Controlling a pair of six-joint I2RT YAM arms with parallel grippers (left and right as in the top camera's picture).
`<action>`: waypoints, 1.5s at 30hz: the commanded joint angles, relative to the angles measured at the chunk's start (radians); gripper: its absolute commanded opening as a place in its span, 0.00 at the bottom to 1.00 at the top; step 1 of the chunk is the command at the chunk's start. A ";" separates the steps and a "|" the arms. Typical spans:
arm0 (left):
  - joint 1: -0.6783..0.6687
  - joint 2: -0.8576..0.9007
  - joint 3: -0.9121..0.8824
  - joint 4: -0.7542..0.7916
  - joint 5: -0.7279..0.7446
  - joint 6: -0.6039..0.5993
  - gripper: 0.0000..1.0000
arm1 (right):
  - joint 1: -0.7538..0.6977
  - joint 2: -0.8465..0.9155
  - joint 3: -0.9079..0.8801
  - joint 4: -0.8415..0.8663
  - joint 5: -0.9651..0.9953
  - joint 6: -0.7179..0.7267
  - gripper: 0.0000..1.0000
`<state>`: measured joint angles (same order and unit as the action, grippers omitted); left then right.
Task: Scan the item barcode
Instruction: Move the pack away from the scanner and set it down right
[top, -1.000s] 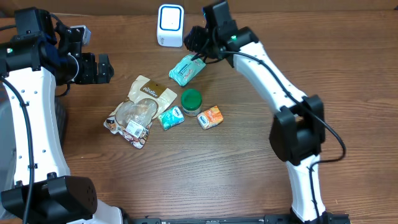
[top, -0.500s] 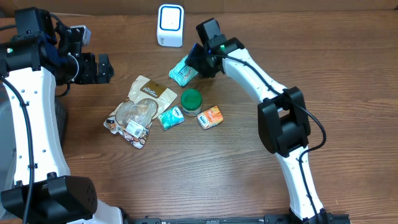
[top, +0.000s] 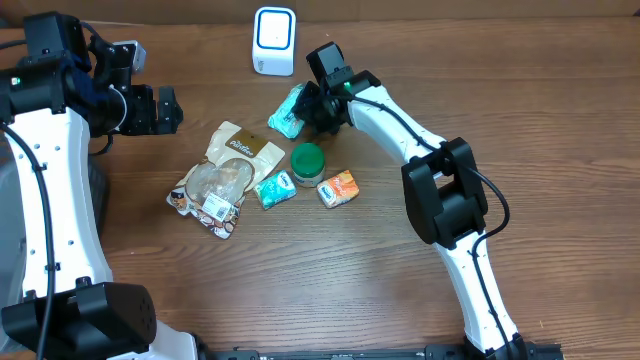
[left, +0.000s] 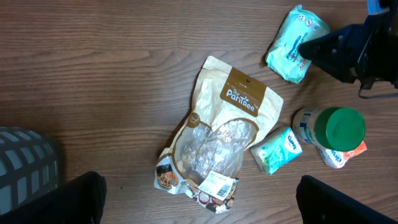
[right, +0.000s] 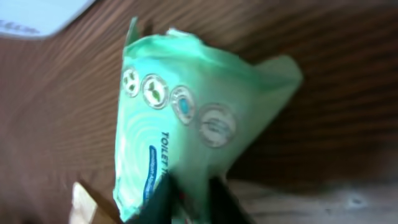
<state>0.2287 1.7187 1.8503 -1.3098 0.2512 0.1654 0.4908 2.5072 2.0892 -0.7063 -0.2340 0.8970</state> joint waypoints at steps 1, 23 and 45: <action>-0.006 -0.011 0.018 0.001 0.008 0.022 1.00 | 0.005 0.052 -0.006 -0.022 0.022 -0.065 0.04; -0.006 -0.011 0.018 0.002 0.008 0.022 1.00 | -0.246 -0.470 0.058 -0.722 -0.004 -0.506 0.04; -0.006 -0.011 0.018 0.001 0.008 0.022 1.00 | -0.341 -0.465 -0.467 -0.605 0.203 -0.270 0.29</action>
<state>0.2287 1.7187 1.8503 -1.3098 0.2512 0.1654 0.1474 2.0472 1.6676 -1.3647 -0.0799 0.4911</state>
